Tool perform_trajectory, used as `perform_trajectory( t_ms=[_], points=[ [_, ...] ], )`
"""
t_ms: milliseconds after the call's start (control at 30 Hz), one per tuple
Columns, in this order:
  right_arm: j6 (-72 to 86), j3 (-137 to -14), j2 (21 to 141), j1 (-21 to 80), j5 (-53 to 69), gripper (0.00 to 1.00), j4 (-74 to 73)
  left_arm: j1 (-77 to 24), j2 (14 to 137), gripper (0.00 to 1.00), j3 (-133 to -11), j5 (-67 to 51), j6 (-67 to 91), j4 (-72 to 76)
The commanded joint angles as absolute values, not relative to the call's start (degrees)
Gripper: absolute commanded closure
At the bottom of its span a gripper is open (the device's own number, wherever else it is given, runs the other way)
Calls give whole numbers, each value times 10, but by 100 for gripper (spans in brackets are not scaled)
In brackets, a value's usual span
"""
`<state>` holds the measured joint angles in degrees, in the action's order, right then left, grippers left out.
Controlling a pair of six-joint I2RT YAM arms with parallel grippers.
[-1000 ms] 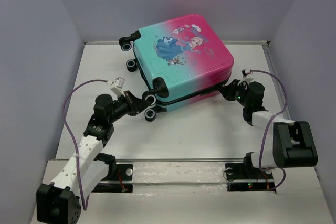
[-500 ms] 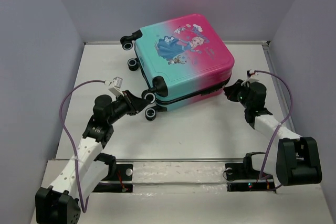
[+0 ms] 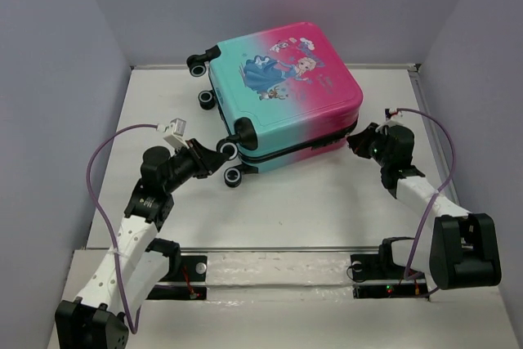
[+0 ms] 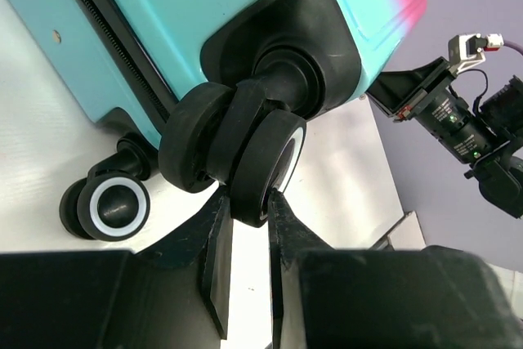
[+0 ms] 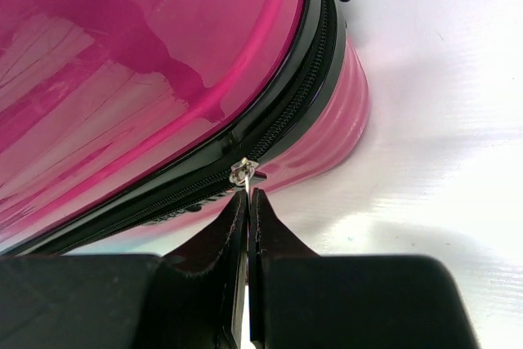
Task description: Pack the luggage
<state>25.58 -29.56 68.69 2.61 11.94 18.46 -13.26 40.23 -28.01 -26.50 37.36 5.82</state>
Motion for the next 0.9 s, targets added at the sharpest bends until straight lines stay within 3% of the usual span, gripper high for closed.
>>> perform_trajectory(
  t_ms=[0, 267, 433, 600, 733, 867],
  points=[
    [251, -313, 674, -4, 7, 93, 146, -95, 382, 94, -320, -154, 338, 80],
    [267, -313, 684, -39, 13, 93, 145, -69, 377, 94, -328, -143, 330, 59],
    [270, -304, 678, -45, 125, 93, 180, -55, 380, 94, -314, -196, 342, 87],
    [260, -287, 660, -4, 154, 93, 187, -61, 381, 94, -299, -221, 360, 118],
    [258, -280, 659, 147, 100, 93, 194, -103, 391, 94, -294, -217, 374, 143],
    [308, -302, 731, 473, -23, 93, 264, -217, 416, 94, -310, -140, 381, 169]
  ],
)
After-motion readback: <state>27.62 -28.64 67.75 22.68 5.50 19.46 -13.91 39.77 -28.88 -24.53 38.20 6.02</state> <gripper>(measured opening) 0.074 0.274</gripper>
